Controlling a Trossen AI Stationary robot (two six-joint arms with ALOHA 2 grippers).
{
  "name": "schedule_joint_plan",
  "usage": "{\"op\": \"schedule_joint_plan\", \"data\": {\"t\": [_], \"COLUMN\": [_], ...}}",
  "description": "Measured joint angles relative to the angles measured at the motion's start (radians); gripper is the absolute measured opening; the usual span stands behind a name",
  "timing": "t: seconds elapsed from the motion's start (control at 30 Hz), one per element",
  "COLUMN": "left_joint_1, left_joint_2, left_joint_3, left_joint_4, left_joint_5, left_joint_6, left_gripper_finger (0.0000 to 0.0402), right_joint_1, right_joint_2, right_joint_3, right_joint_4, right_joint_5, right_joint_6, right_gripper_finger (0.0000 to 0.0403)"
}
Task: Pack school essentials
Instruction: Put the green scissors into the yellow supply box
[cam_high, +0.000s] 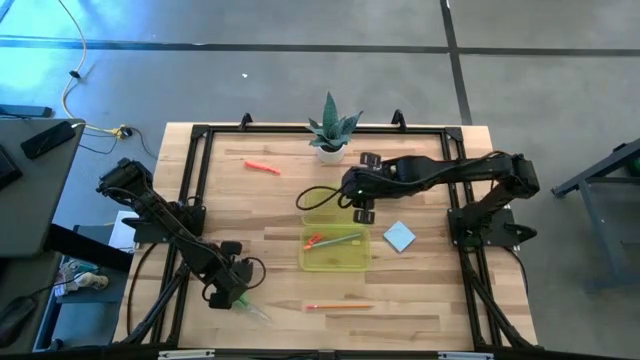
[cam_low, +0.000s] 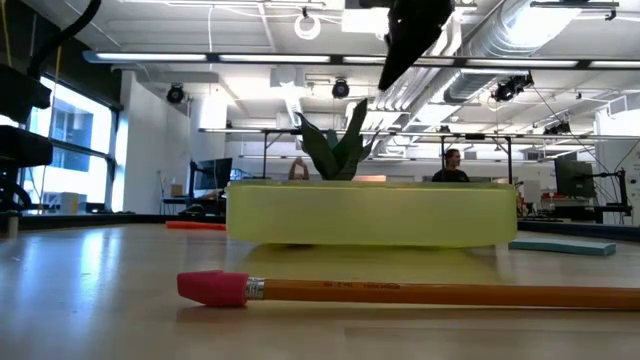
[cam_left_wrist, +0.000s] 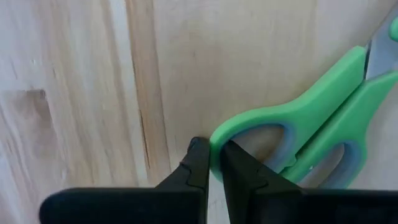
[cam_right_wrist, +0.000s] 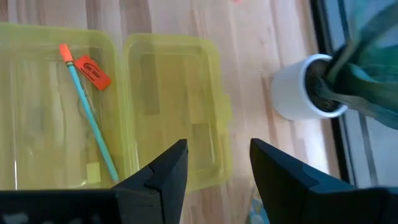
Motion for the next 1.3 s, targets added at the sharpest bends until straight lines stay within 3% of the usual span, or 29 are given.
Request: {"op": "schedule_joint_plan", "data": {"t": [0.3,0.5,0.73,0.97,1.13,1.3], "left_joint_1": [0.005,0.048,0.147,0.287,0.389,0.457], "left_joint_2": [-0.008,-0.043,-0.104,-0.186,-0.212,-0.211], "left_joint_3": [0.032,0.036,0.038,0.038,0.039,0.04], "left_joint_4": [-0.006,0.02,0.014,0.018,0.131,0.334], "left_joint_5": [-0.038,-0.131,-0.132,-0.209,-0.284,-0.291], "left_joint_6": [-0.127,-0.145,-0.11,-0.107,-0.067,0.009], "left_gripper_finger": [0.0012,0.0012,0.0012,0.0012,0.0012,0.0012], "right_joint_1": [0.0,0.0,0.0,0.0,0.0,0.0], "right_joint_2": [-0.104,-0.152,-0.165,-0.165,-0.165,-0.164], "right_joint_3": [0.0,0.0,0.0,0.0,0.0,0.001], "right_joint_4": [-0.061,-0.092,-0.111,-0.115,-0.116,-0.117], "right_joint_5": [0.015,0.015,0.015,0.015,0.015,0.015], "right_joint_6": [-0.013,-0.01,0.004,0.007,0.009,0.015], "right_gripper_finger": [0.0165,0.0165,0.0165,0.0165,0.0165,0.0165]}}
